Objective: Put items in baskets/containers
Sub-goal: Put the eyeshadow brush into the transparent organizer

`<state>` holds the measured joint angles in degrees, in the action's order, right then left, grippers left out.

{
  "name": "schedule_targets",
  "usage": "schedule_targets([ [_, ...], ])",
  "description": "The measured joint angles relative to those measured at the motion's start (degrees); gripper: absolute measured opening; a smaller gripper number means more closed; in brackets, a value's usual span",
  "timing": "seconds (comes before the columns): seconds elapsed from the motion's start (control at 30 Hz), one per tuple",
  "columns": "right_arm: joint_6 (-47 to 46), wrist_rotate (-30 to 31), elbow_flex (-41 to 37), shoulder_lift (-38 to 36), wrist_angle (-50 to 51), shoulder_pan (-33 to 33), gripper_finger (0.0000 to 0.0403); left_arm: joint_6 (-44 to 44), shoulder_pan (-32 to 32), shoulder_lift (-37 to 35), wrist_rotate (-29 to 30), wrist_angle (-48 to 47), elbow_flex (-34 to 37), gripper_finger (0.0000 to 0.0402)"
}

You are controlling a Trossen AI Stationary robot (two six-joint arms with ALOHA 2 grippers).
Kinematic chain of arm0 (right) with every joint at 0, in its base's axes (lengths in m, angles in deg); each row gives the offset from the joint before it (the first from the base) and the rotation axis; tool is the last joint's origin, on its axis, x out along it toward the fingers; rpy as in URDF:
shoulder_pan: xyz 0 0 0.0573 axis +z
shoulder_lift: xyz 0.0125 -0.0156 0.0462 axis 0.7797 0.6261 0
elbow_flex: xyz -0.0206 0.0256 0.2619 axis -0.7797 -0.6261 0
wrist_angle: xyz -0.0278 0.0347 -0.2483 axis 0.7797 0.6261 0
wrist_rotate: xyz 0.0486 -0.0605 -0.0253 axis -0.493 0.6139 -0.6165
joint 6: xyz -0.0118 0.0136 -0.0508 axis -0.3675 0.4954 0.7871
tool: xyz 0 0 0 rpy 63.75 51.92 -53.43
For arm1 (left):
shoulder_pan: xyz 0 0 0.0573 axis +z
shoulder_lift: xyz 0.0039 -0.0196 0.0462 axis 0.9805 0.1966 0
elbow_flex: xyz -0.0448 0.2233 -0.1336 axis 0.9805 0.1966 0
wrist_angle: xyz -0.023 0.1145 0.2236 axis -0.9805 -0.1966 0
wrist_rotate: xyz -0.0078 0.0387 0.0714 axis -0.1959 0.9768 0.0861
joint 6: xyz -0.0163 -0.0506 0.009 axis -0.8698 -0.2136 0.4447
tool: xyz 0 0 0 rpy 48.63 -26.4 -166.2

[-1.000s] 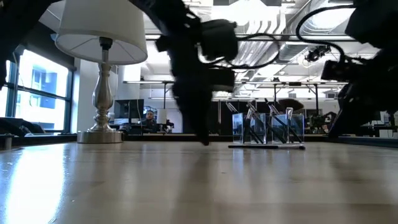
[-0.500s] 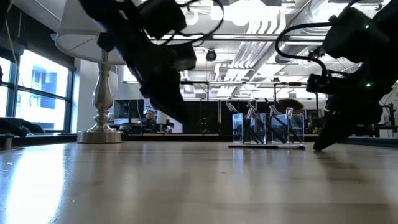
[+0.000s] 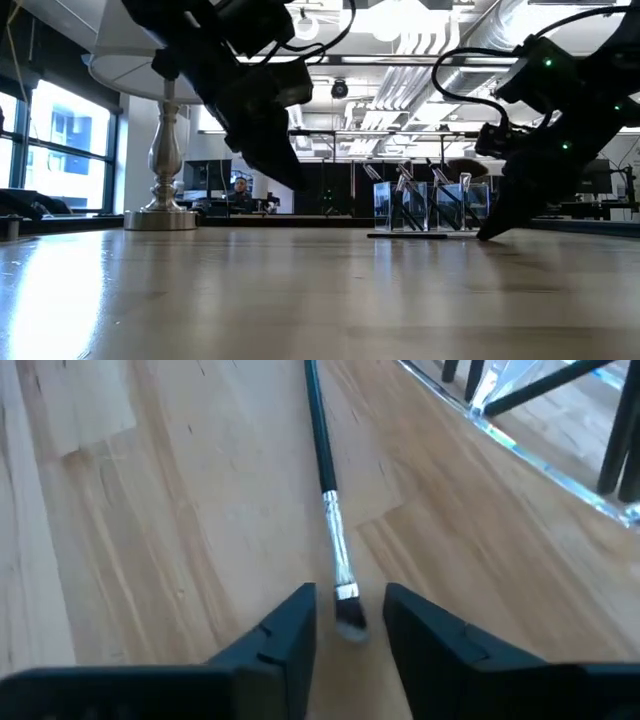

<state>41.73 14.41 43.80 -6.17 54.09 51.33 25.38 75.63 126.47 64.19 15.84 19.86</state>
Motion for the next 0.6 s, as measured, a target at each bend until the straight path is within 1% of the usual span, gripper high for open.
schedule_targets([
  [0.07, 1.9, -1.0, 0.0, 0.2, -0.2, -0.8, 0.0089, 1.3, 0.0, 0.0, 0.2, 0.0, 0.0, 0.0087],
  [0.17, 2.8, -4.1, 0.0, 0.3, -0.5, -1.6, 0.0024, 4.4, 0.0, 0.0, 0.4, 0.4, 0.0, 0.0087],
  [0.2, 2.4, -4.7, 0.0, 0.3, -0.6, -1.5, 0.0014, 5.8, 0.0, 0.0, 0.4, 0.4, 0.0, 0.0087],
  [0.27, 1.1, -5.2, 0.5, 0.3, -0.3, -0.5, 0.0015, 8.4, 0.0, 0.0, 0.9, 0.5, 0.0, 0.0087],
  [0.37, 0.7, -5.6, 3.0, 0.7, 2.4, 1.4, 0.0005, 12.0, 0.0, 0.0, 5.3, 2.1, 0.0, 0.0087],
  [0.5, 1.7, -10.6, 10.5, 1.0, 13.5, 3.5, 0.0002, 16.1, 0.1, 0.0, 9.3, 3.7, 0.0, 0.0096],
  [0.6, 1.1, -11.2, 16.9, 1.8, 24.0, 4.3, 0.0001, 18.0, 0.0, 0.0, 10.2, 3.7, 0.0, 0.0114],
])
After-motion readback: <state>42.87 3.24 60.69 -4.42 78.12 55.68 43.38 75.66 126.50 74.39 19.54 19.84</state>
